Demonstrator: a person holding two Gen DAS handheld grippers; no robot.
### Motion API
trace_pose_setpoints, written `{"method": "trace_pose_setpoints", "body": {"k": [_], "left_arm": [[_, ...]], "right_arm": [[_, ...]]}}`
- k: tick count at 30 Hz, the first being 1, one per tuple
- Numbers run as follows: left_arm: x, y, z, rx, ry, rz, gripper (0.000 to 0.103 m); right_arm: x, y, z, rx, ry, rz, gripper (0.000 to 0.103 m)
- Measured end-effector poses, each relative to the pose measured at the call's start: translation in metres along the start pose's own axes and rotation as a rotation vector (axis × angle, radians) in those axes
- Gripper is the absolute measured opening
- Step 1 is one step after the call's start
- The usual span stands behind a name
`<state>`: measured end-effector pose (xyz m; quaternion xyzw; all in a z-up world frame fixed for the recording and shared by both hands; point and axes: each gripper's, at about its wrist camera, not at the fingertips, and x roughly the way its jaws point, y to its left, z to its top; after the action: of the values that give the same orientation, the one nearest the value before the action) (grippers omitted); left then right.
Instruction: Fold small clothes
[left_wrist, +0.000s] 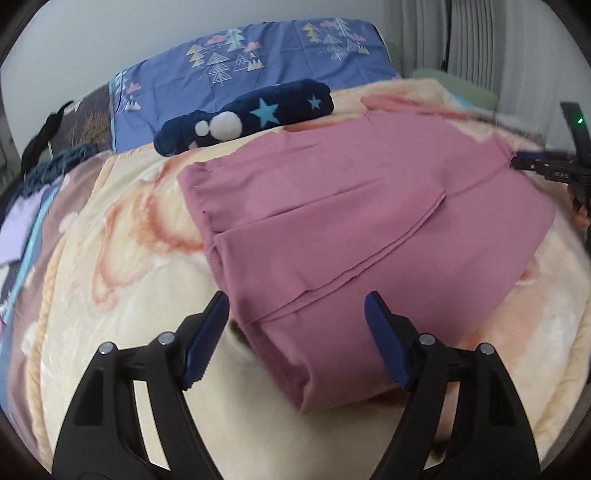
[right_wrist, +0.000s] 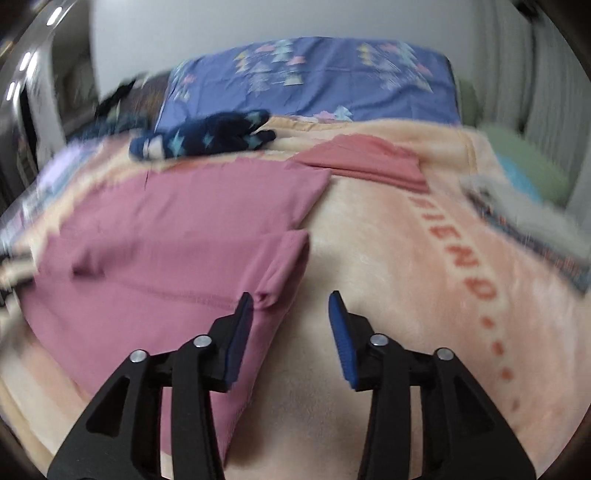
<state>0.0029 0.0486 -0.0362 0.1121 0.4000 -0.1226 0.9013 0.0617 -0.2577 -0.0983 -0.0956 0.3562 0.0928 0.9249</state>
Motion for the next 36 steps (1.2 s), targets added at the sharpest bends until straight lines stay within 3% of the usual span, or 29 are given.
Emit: {"method": "trace_pose_setpoints", "body": {"k": [2, 5, 7, 10, 13, 16, 20, 27, 31, 32, 33, 36], "left_arm": [[0.01, -0.008, 0.004, 0.048, 0.014, 0.052, 0.078], [0.031, -0.017, 0.018, 0.146, 0.016, 0.186, 0.082], [0.043, -0.011, 0.036, 0.156, -0.003, 0.26, 0.082], [0.044, 0.017, 0.065, 0.035, -0.051, 0.351, 0.082], [0.021, 0.055, 0.078, -0.157, -0.128, 0.287, 0.082], [0.002, 0.072, 0.069, -0.22, -0.151, 0.168, 0.082], [-0.014, 0.053, 0.041, -0.13, -0.122, 0.006, 0.082], [-0.004, 0.01, 0.016, 0.046, -0.017, 0.012, 0.082], [-0.002, 0.01, 0.012, 0.032, 0.007, 0.021, 0.082], [-0.002, 0.012, 0.011, 0.027, 0.005, 0.022, 0.082], [-0.003, 0.014, 0.011, 0.022, 0.005, 0.027, 0.082], [-0.002, 0.02, 0.011, 0.004, 0.003, 0.03, 0.083]], "right_arm": [[0.007, 0.016, -0.001, -0.128, 0.008, -0.066, 0.056], [0.023, 0.016, 0.011, -0.182, -0.019, -0.157, 0.057], [0.032, 0.003, 0.028, -0.129, -0.051, -0.209, 0.057], [0.034, -0.032, 0.053, 0.055, -0.097, -0.225, 0.057], [0.022, -0.059, 0.06, 0.201, -0.132, -0.108, 0.057], [0.016, -0.068, 0.056, 0.209, -0.13, -0.027, 0.058], [0.017, -0.062, 0.045, 0.135, -0.085, 0.087, 0.056], [0.033, -0.006, 0.047, -0.162, -0.041, 0.001, 0.056], [0.043, -0.006, 0.065, -0.162, -0.036, 0.074, 0.056], [0.046, -0.009, 0.07, -0.139, -0.024, 0.115, 0.046], [0.048, -0.013, 0.073, -0.111, -0.005, 0.148, 0.002], [0.046, -0.035, 0.077, 0.052, -0.034, 0.202, 0.001]]}}
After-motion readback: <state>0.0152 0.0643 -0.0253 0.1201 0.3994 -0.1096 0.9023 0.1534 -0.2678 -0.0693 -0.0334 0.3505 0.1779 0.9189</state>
